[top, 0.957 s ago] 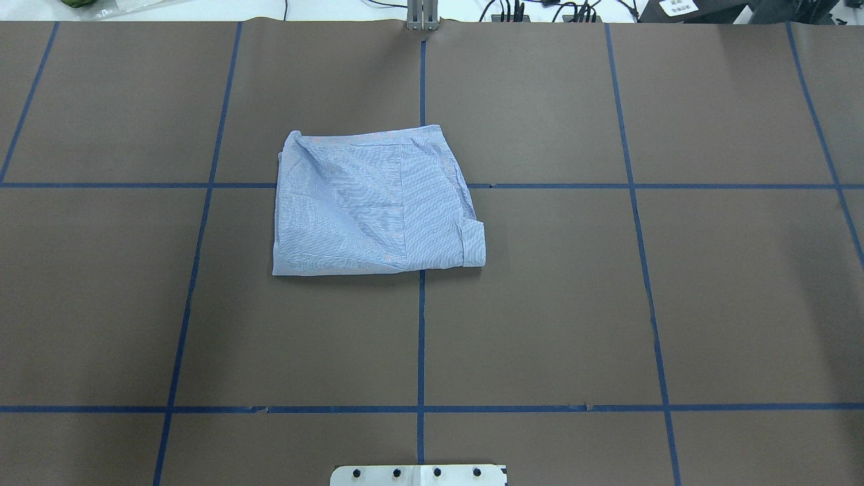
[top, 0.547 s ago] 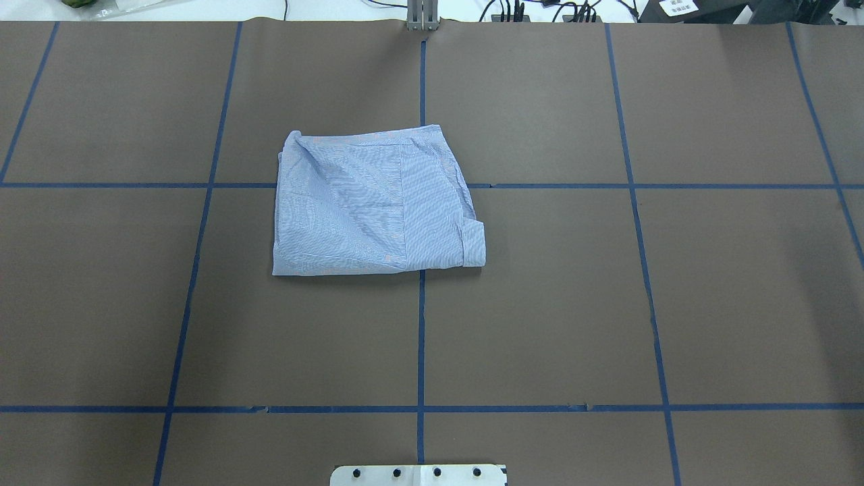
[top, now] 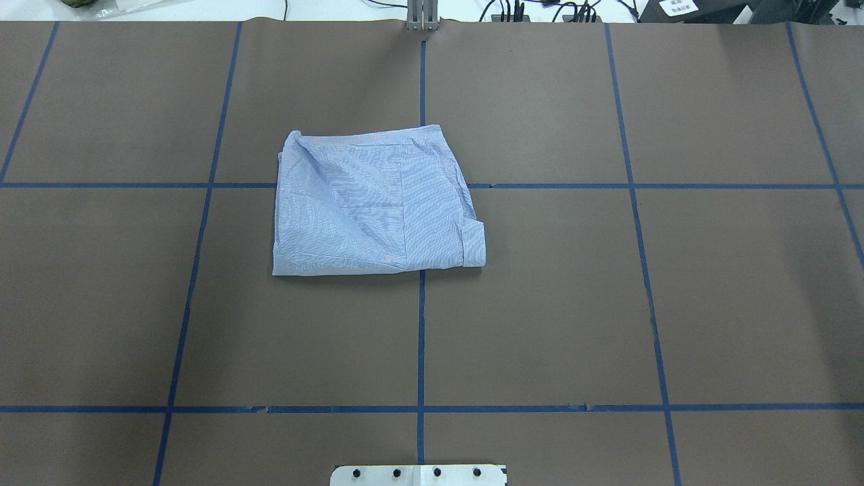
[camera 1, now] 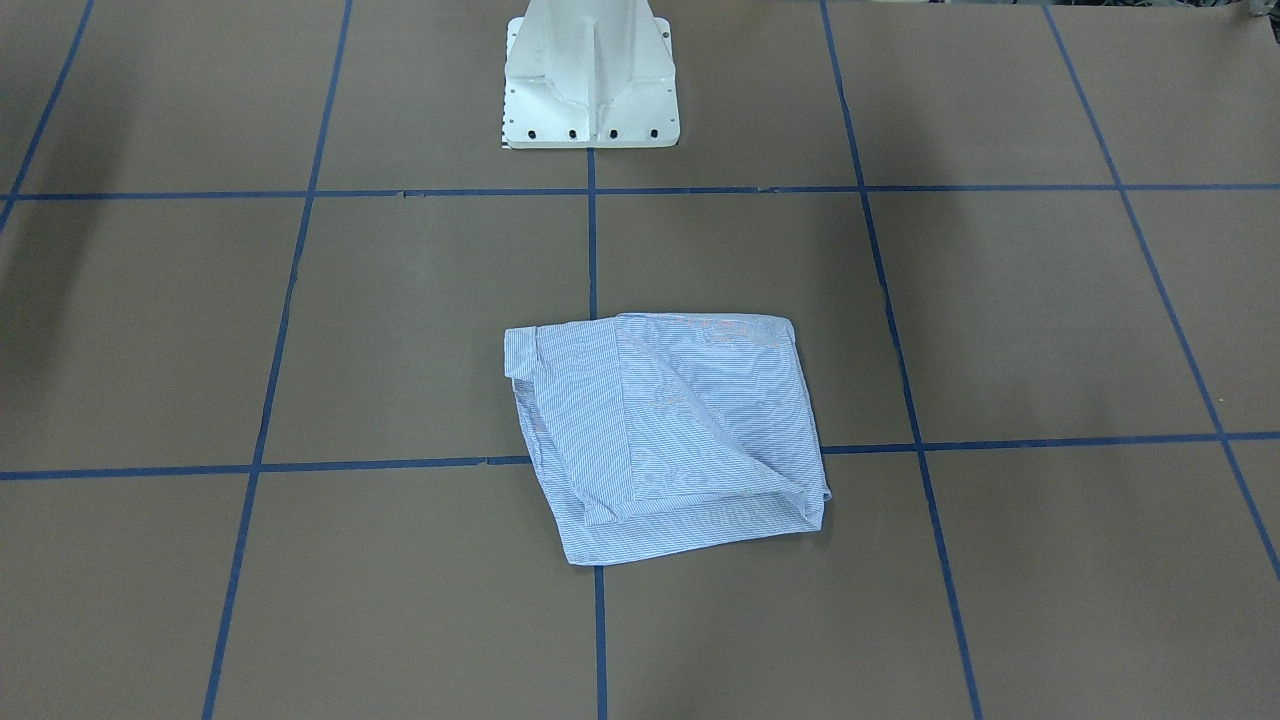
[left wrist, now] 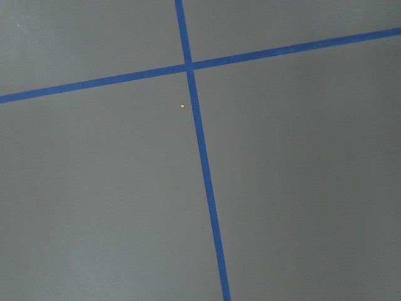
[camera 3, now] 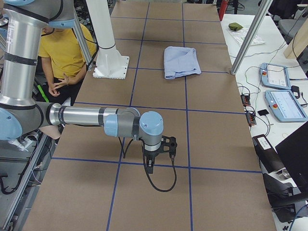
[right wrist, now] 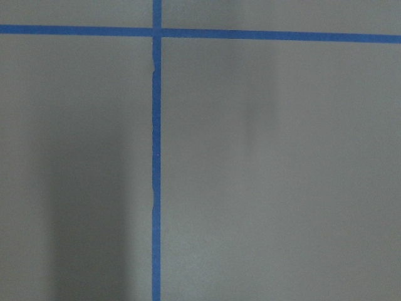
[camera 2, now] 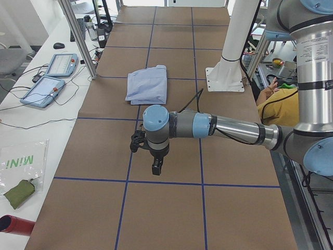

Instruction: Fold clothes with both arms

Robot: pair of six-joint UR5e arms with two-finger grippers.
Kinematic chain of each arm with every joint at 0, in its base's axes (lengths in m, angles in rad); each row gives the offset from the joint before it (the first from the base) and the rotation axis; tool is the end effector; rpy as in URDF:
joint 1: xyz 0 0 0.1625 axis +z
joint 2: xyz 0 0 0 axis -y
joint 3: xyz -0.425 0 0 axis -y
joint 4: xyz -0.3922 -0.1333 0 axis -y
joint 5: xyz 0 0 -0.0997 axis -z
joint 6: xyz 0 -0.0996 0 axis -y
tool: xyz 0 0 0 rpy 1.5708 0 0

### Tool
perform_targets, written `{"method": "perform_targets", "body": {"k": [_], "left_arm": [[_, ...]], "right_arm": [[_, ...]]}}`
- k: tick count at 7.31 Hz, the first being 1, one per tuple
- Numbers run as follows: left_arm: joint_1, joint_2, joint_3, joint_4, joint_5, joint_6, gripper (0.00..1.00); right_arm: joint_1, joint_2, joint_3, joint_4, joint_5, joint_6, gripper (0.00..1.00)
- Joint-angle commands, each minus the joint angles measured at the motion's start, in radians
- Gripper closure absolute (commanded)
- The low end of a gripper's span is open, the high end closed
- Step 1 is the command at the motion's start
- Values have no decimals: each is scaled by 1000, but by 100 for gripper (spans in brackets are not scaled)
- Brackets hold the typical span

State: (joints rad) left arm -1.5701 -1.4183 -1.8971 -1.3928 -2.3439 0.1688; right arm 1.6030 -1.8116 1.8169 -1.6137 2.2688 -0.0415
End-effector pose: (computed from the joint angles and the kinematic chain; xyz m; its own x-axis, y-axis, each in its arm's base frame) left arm -0.0635 -0.4212 0.5864 0.7055 0.1656 -0.6891 -0.1209 0.9862 0.1132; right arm 0.0817 -0.3852 0.6532 0.7656 0.0073 0.6432 -0.0004 0.9999 -0.0109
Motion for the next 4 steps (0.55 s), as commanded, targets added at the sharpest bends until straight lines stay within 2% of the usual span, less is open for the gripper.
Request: {"method": "perform_targets", "body": {"k": [1,4], "left_arm": [[1,-1,0,0,0,0,0],[1,-1,7,0,0,0,0]], "right_arm": [[0,0,-1,0,0,0,0],[0,0,-1,0,0,0,0]]}}
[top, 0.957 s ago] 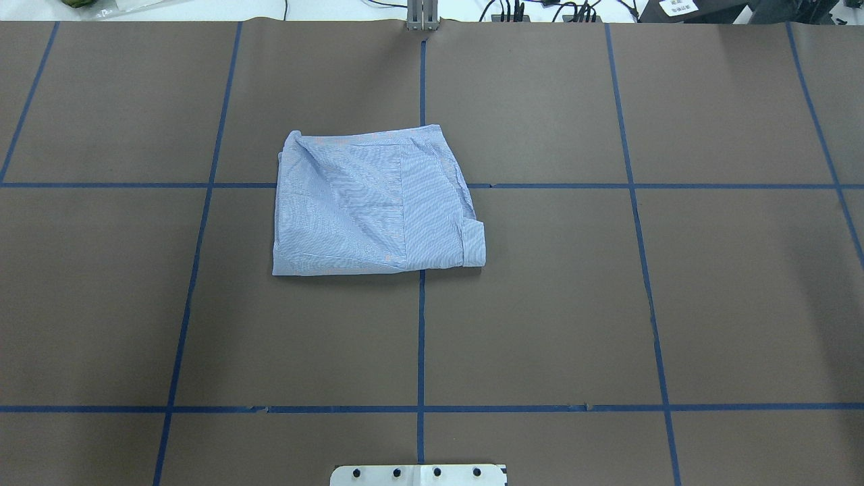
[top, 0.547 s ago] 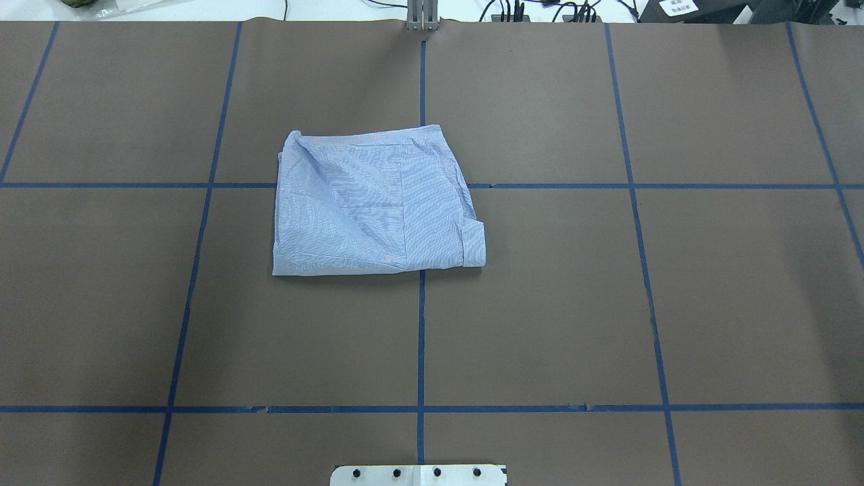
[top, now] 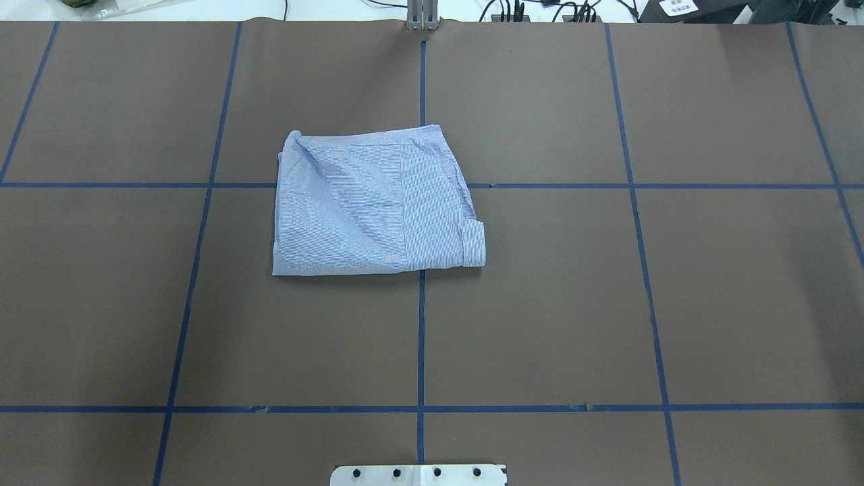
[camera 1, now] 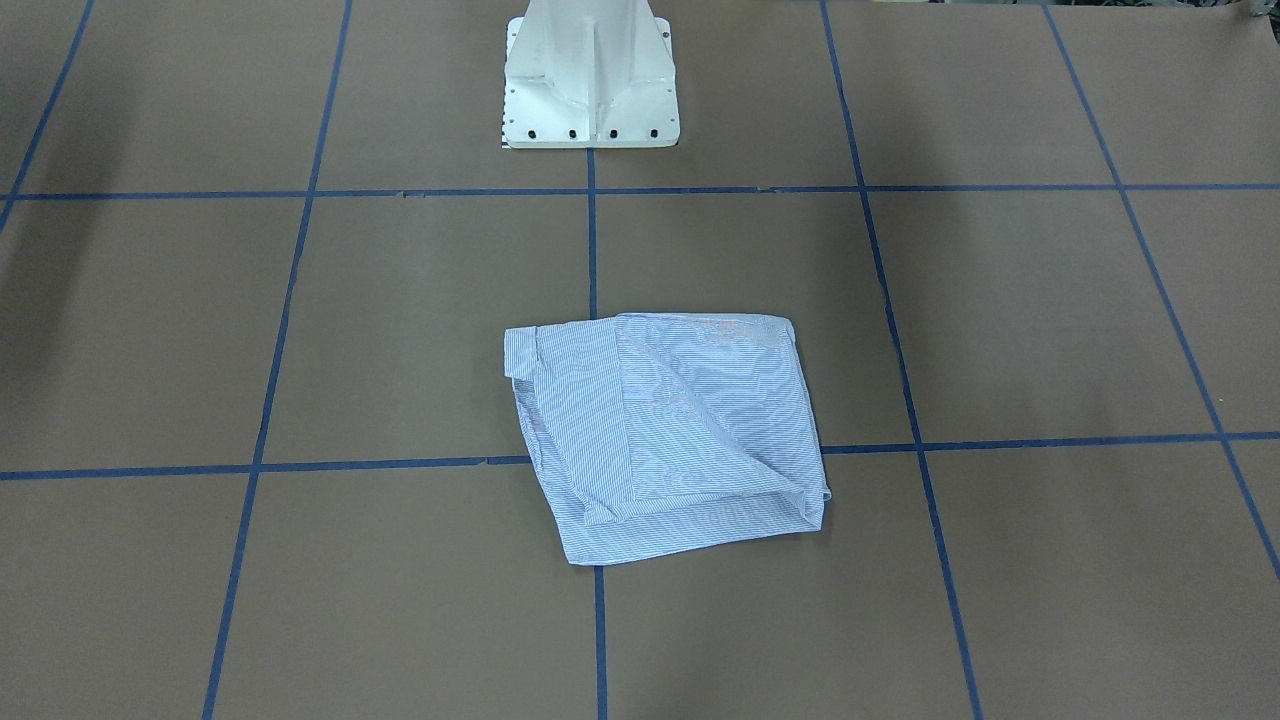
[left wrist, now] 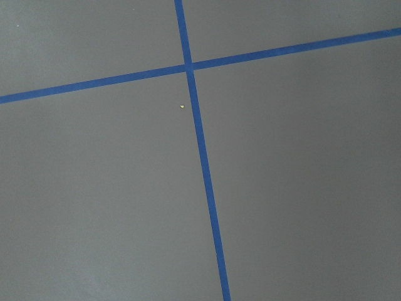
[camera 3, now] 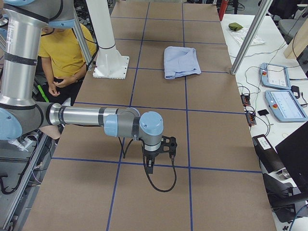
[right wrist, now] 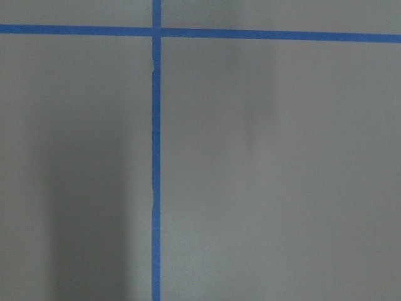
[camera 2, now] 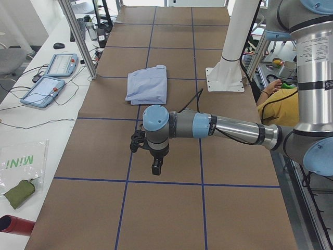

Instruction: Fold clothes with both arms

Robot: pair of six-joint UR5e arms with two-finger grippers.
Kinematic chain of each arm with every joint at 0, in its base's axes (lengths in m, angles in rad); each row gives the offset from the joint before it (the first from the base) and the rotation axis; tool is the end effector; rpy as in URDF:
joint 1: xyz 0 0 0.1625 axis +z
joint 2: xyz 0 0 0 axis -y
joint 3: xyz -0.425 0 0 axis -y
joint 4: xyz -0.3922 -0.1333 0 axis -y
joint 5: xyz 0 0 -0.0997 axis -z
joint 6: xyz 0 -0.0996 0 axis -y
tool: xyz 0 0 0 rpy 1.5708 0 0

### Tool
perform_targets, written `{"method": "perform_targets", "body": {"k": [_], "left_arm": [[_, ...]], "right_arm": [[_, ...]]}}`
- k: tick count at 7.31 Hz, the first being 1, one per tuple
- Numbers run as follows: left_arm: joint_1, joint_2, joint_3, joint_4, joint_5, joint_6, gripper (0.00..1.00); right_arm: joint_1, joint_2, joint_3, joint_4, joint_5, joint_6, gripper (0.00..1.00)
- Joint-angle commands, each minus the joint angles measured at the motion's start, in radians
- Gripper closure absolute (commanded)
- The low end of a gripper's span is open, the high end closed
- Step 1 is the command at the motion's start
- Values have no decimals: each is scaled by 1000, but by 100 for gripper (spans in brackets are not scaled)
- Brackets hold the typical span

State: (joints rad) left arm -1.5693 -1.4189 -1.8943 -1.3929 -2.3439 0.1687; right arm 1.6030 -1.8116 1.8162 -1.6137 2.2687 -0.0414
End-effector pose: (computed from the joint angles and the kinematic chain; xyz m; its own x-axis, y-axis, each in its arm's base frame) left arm -0.0631 -0.4215 0.5875 0.7053 0.1646 -0.6895 -0.1216 0.9863 0.1111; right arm 0.0817 -0.3851 0.6535 0.7657 0.0079 0.6432 -0.0005 0.9999 -0.0117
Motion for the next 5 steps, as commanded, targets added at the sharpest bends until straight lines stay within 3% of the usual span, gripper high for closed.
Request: {"method": "perform_targets", "body": {"k": [1,5], "left_arm": [[0,0,9,0,-2,0,0],[0,0,14,0,0,0,0]], "right_arm": [[0,0,0,0,0,0,0],[0,5,6,2,0,-8,0]]}}
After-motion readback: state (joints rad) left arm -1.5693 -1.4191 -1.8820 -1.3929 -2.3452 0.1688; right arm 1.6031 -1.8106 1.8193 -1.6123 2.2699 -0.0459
